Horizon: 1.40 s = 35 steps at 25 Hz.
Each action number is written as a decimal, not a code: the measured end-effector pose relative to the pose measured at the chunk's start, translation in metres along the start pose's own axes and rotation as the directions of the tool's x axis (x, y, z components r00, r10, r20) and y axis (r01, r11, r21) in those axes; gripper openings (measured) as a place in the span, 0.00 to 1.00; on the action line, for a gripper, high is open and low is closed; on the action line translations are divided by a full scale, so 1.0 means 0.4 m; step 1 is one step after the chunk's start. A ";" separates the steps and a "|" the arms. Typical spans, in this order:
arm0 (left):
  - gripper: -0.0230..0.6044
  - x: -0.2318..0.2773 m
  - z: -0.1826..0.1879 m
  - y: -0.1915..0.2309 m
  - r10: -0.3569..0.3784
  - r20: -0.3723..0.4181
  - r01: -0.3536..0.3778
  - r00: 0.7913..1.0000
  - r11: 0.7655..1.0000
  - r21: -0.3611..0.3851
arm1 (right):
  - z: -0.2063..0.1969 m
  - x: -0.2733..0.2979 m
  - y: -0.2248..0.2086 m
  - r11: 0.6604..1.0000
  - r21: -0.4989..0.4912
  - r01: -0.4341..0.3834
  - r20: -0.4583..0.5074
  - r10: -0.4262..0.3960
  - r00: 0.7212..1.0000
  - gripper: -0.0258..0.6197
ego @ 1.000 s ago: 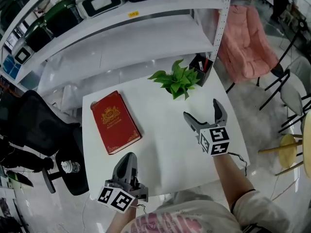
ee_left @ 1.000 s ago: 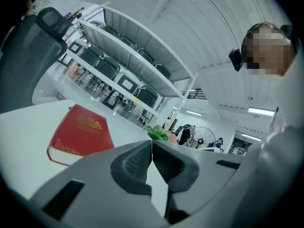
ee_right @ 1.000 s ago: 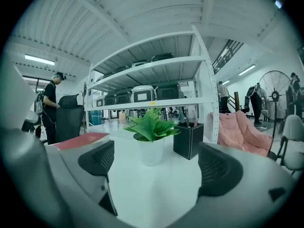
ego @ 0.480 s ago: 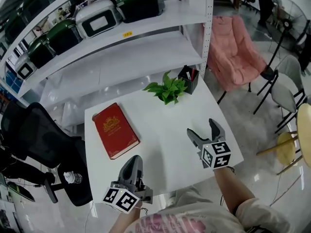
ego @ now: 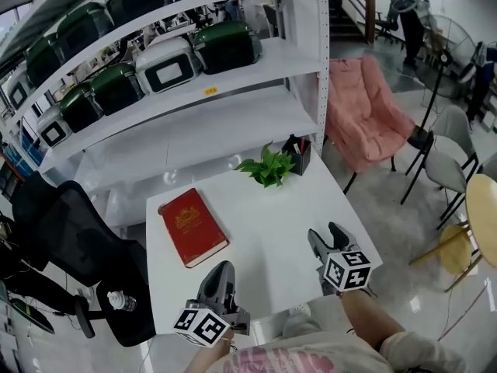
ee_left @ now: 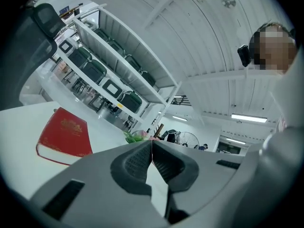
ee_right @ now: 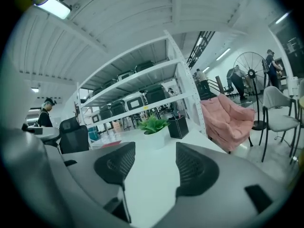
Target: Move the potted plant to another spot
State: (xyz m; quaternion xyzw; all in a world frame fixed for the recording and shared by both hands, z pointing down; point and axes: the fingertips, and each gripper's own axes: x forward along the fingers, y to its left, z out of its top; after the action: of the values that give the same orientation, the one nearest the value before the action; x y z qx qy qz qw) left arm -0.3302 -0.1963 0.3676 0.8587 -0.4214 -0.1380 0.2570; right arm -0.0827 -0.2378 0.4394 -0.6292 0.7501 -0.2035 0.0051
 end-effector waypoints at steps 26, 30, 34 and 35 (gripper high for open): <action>0.08 -0.173 0.028 -0.128 -0.048 0.037 0.044 0.998 0.993 0.109 | 0.067 -0.265 0.283 0.996 0.022 -0.087 0.082 0.085 0.993 0.06; 0.08 -0.194 0.031 -0.131 -0.054 0.041 0.049 0.998 0.992 0.114 | 0.049 -0.273 0.282 0.996 0.050 -0.068 0.063 0.064 0.996 0.06; 0.08 -0.208 0.035 -0.124 -0.047 0.044 0.042 0.998 0.991 0.125 | 0.030 -0.279 0.274 0.998 0.056 -0.037 0.050 0.034 0.998 0.06; 0.08 -0.212 0.034 -0.122 -0.047 0.041 0.041 0.998 0.991 0.127 | 0.024 -0.281 0.273 0.998 0.055 -0.031 0.046 0.029 0.999 0.06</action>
State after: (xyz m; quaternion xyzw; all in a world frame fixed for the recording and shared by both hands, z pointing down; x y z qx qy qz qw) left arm -0.3560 -0.1083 0.3306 0.8791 -0.4158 -0.1356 0.1896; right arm -0.1595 -0.1207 0.3688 -0.6218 0.7532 -0.2100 0.0428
